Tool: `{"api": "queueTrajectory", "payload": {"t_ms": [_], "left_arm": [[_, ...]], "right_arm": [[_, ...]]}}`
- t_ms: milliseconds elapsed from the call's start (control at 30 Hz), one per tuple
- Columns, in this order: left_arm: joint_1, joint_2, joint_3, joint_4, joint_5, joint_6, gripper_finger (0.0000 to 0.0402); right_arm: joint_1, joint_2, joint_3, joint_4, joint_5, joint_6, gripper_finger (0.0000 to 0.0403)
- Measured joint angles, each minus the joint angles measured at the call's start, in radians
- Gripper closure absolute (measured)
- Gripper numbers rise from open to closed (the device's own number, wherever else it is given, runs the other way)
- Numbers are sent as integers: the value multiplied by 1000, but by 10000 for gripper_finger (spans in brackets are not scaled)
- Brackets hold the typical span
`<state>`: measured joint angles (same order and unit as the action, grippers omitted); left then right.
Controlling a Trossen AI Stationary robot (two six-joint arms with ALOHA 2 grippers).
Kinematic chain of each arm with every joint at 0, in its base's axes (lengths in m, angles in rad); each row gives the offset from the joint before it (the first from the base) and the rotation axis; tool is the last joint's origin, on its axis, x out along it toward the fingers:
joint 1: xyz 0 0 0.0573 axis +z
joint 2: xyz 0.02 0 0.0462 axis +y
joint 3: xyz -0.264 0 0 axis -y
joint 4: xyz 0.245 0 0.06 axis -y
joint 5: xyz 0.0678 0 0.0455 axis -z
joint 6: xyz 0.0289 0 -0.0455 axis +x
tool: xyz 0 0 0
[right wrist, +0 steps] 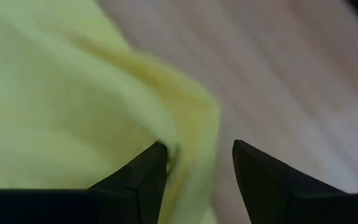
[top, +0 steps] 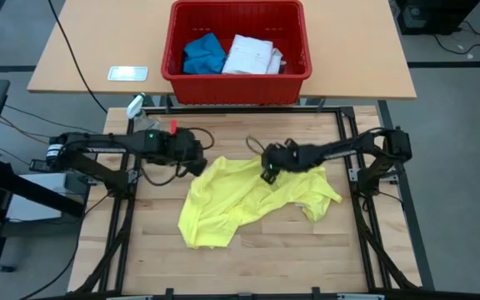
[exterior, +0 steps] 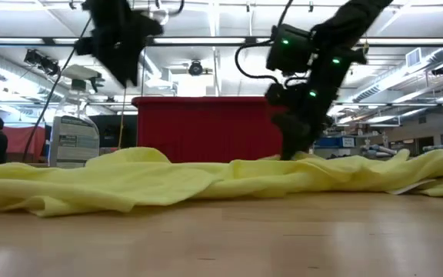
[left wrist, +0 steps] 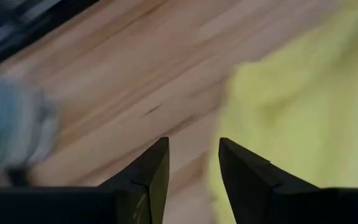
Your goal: Fold Laundry from Bin
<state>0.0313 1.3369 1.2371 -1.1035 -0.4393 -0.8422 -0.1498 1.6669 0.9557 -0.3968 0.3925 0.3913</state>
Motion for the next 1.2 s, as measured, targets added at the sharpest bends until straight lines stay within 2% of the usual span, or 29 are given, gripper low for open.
{"api": "queueTrajectory", "payload": {"t_ms": [133,300,400,500,667,833,1000,1200], "left_arm": [[-33,19,-15,178,107,117,260],[-60,81,-126,352,265,133,260],[-91,122,-215,490,362,90,260],[-134,164,-295,623,406,34,260],[-160,218,-400,658,411,-104,260],[-165,223,-458,662,455,-192,260],[-187,220,-430,639,464,-192,260],[-239,183,-307,558,463,-111,260]], "right_arm": [[-83,-17,79,1,-175,-51,213],[-124,-34,134,-26,-405,-3,213],[-109,-42,137,-75,-467,15,213],[-69,-44,137,-151,-521,18,213],[63,-44,94,-148,-550,32,213],[188,-38,1,-128,-500,28,213],[292,-38,-85,-68,-482,-4,213],[406,-38,-99,-37,-403,-56,213]]}}
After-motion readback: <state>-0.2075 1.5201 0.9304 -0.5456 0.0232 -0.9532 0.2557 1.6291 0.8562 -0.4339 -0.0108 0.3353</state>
